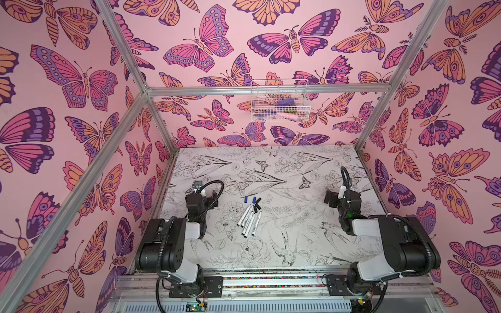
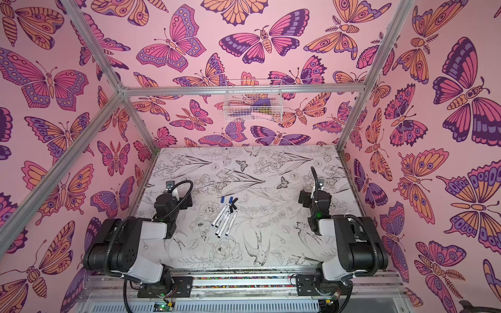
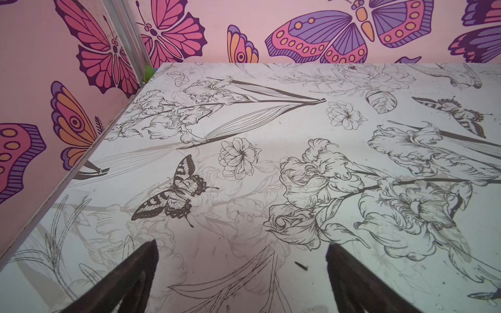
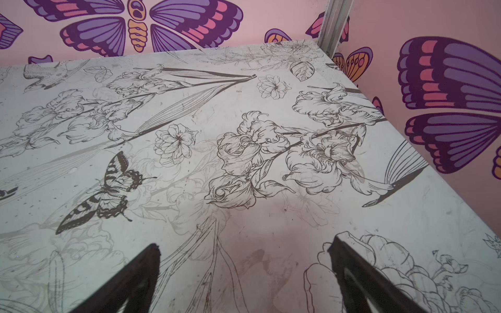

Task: Insert the pens into the pen caps

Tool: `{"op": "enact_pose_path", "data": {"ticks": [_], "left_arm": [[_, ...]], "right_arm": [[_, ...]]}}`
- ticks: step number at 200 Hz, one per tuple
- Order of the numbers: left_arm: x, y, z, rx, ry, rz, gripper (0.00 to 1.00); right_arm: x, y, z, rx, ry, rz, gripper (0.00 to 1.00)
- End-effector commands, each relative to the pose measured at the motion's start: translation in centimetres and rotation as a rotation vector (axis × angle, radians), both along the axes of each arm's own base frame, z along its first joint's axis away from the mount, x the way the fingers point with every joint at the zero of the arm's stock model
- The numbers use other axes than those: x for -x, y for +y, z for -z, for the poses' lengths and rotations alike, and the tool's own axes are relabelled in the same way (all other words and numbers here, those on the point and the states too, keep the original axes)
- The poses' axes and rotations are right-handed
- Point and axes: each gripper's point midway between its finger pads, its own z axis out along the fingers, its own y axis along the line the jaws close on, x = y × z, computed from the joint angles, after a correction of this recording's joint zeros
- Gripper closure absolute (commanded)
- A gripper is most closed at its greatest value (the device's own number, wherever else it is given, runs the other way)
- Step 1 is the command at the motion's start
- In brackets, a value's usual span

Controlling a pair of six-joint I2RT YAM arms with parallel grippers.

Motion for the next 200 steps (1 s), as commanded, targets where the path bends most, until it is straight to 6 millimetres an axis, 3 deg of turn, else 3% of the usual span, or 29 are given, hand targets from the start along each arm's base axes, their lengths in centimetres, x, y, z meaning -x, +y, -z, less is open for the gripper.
{"op": "enact_pose_path", "data": {"ticks": [1, 200], "left_arm": [[-0.34, -0.21, -0.25, -0.005, -0.009, 0.015, 0.02], [-0.37, -0.23, -0.25, -0.007, -0.008, 0.016, 0.02]], "right_arm": [[-0.72, -0.11, -1.44, 0.001, -0.042, -0.002, 0.01], [-0.69, -0.05, -1.44, 0.009, -0.031, 0.011, 0.01]]}}
